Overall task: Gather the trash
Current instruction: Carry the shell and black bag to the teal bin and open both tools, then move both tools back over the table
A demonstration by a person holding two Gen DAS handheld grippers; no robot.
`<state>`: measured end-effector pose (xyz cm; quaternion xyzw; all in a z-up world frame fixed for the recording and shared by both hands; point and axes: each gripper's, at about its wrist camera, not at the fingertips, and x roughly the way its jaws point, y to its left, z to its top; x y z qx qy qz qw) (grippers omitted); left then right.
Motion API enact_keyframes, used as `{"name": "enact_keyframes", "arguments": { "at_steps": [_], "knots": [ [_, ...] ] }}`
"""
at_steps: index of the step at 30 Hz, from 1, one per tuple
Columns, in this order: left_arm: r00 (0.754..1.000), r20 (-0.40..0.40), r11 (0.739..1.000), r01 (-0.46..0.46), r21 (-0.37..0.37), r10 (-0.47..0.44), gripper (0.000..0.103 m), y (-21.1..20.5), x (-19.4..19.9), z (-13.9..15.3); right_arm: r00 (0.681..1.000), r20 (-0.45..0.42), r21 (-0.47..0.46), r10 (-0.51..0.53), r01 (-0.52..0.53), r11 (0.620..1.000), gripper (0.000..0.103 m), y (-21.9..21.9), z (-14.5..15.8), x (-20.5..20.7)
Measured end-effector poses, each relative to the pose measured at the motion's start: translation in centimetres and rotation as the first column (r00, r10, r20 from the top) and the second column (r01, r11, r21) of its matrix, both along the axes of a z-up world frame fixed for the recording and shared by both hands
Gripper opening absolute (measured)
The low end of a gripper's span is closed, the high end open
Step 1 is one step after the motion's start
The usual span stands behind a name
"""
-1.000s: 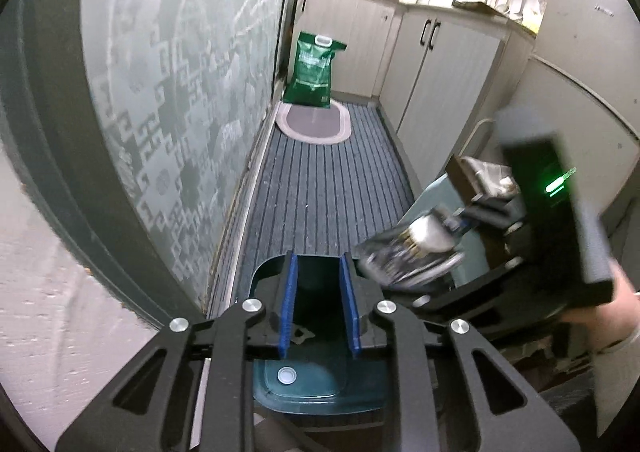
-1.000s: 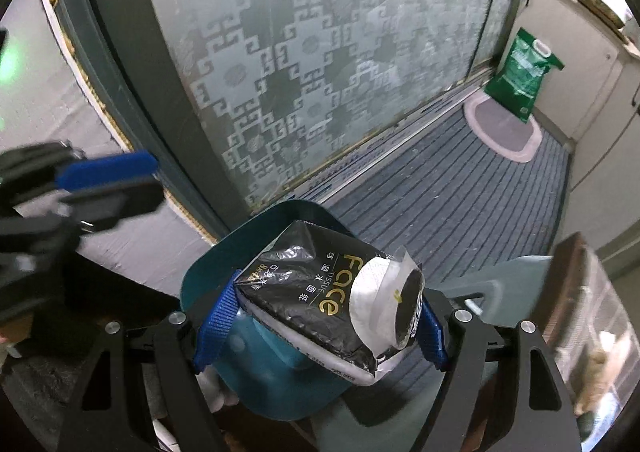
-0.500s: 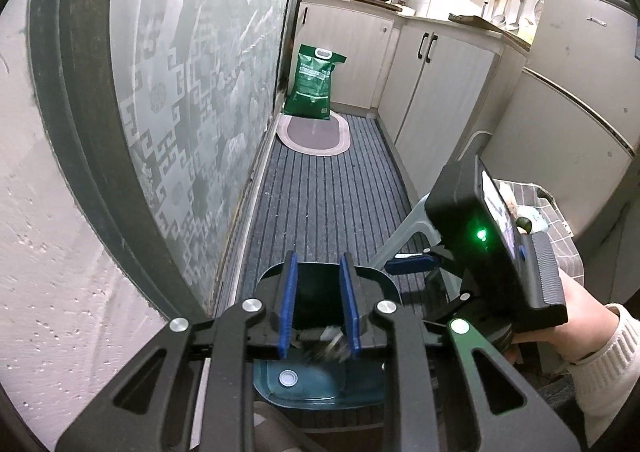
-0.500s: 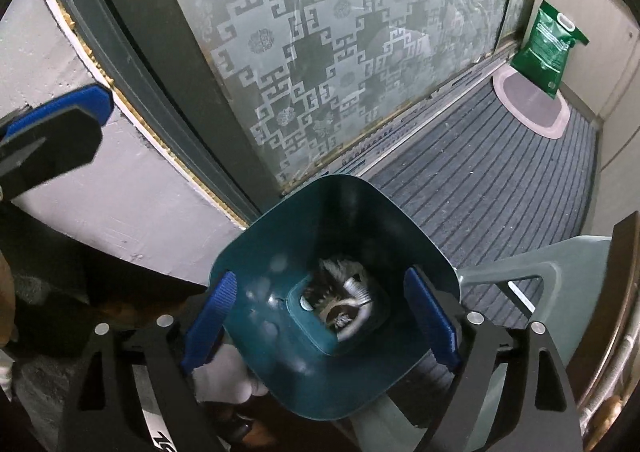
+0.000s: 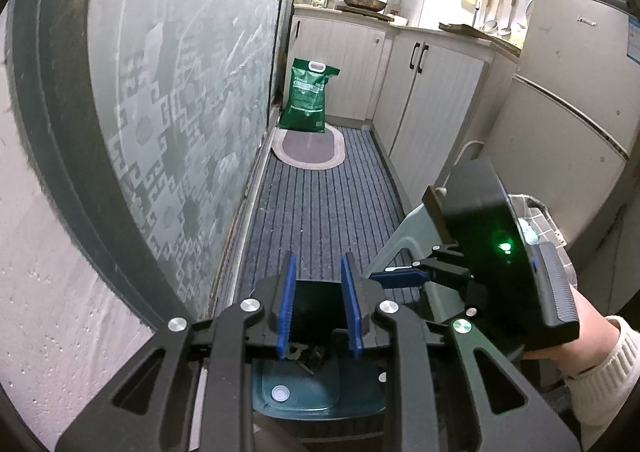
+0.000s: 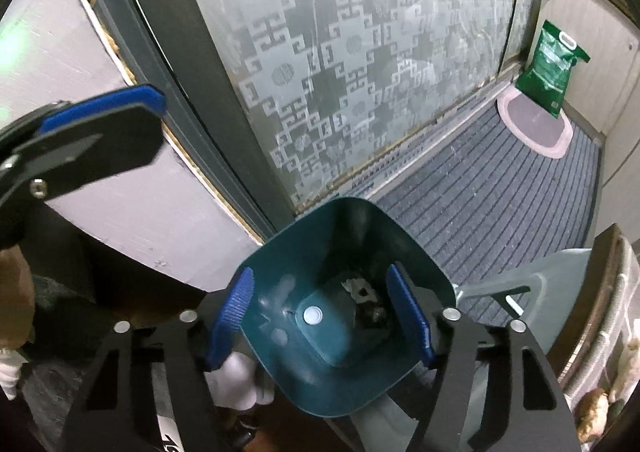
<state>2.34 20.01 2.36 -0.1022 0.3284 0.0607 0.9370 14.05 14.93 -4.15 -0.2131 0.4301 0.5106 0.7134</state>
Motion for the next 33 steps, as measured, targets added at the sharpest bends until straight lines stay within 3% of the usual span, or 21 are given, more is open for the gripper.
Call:
{"name": "enact_keyframes", "arguments": {
  "at_steps": [9,24,33],
  "knots": [
    [0.999,0.023,0.999,0.039,0.004,-0.039,0.030,-2.5,1.8,0.6,0.994,0.084,0.089,-0.064,0.056,0.994,0.053,-4.3,3.6,0.9],
    [0.977,-0.010,0.975,0.215,0.062,-0.215,0.031,-9.9,4.5,-0.8,0.942,0.152,0.184,-0.300,0.272,0.945,0.051,-16.1,7.3,5.9],
    [0.947,-0.042,0.948,0.319,0.007,-0.318,0.031,-14.0,6.4,-2.4,0.920,0.144,0.200,-0.365,0.334,0.921,0.049,-20.1,7.5,6.8]
  ]
}}
